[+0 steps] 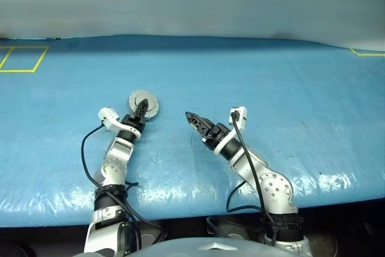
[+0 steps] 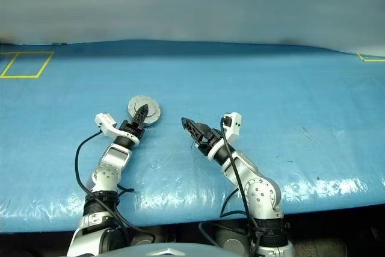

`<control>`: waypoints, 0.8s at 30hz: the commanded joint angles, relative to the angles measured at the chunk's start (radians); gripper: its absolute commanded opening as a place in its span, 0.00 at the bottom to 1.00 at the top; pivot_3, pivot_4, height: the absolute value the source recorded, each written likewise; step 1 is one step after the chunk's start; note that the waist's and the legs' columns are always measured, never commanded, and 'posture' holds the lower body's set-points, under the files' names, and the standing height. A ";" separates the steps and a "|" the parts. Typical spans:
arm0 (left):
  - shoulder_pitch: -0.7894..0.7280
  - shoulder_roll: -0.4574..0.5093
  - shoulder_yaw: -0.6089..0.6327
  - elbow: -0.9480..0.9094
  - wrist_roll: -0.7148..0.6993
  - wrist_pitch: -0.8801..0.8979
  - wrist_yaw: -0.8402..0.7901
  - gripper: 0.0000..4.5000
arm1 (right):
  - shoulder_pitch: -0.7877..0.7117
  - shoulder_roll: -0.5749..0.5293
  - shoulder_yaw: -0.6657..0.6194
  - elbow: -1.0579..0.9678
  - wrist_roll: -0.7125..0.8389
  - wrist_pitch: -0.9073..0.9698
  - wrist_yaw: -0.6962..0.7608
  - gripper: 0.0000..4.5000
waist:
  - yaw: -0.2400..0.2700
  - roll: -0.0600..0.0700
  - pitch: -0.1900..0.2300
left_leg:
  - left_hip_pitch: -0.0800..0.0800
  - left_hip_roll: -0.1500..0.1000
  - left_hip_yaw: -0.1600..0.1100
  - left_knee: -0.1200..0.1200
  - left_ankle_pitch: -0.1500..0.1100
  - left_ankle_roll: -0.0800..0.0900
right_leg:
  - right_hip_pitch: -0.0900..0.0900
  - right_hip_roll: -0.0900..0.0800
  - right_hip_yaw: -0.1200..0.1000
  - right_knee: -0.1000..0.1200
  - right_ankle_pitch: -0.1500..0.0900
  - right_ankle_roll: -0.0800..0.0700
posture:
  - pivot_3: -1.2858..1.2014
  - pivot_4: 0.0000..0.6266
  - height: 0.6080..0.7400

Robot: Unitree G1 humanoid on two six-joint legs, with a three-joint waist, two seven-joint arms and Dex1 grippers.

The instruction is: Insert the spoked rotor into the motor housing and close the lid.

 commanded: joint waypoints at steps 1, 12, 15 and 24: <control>-0.011 0.004 0.004 -0.023 0.014 -0.007 0.027 0.69 | 0.005 -0.002 0.000 -0.029 -0.044 -0.032 0.013 0.90 | 0.000 0.000 0.000 | 0.000 0.000 0.000 0.000 0.000 0.000 | 0.000 0.000 0.000 0.000 0.000 0.000 | 0.52 0.24 1.00; 0.002 0.096 0.056 -0.012 0.118 -0.054 0.193 0.99 | -0.006 0.034 0.013 0.014 -0.115 -0.023 -0.001 0.90 | -0.020 0.000 0.000 | 0.016 0.007 0.001 -0.001 0.002 -0.004 | 0.011 0.005 0.000 0.002 -0.004 -0.007 | 0.52 0.24 1.00; 0.016 0.121 0.074 -0.021 0.148 -0.091 0.236 0.99 | -0.002 0.037 0.019 0.014 -0.132 -0.026 0.014 0.90 | -0.022 0.000 0.000 | 0.016 0.008 0.001 -0.002 0.003 -0.005 | 0.011 0.005 0.000 0.003 -0.003 -0.011 | 0.52 0.24 1.00; 0.183 0.259 -0.112 -0.284 0.232 -0.133 -0.073 0.99 | 0.010 -0.066 0.100 -0.039 -0.320 -0.102 0.081 0.90 | -0.009 0.000 0.000 | 0.010 0.007 0.004 -0.003 0.002 -0.004 | 0.004 -0.001 0.001 0.002 -0.001 -0.012 | 0.52 0.24 1.00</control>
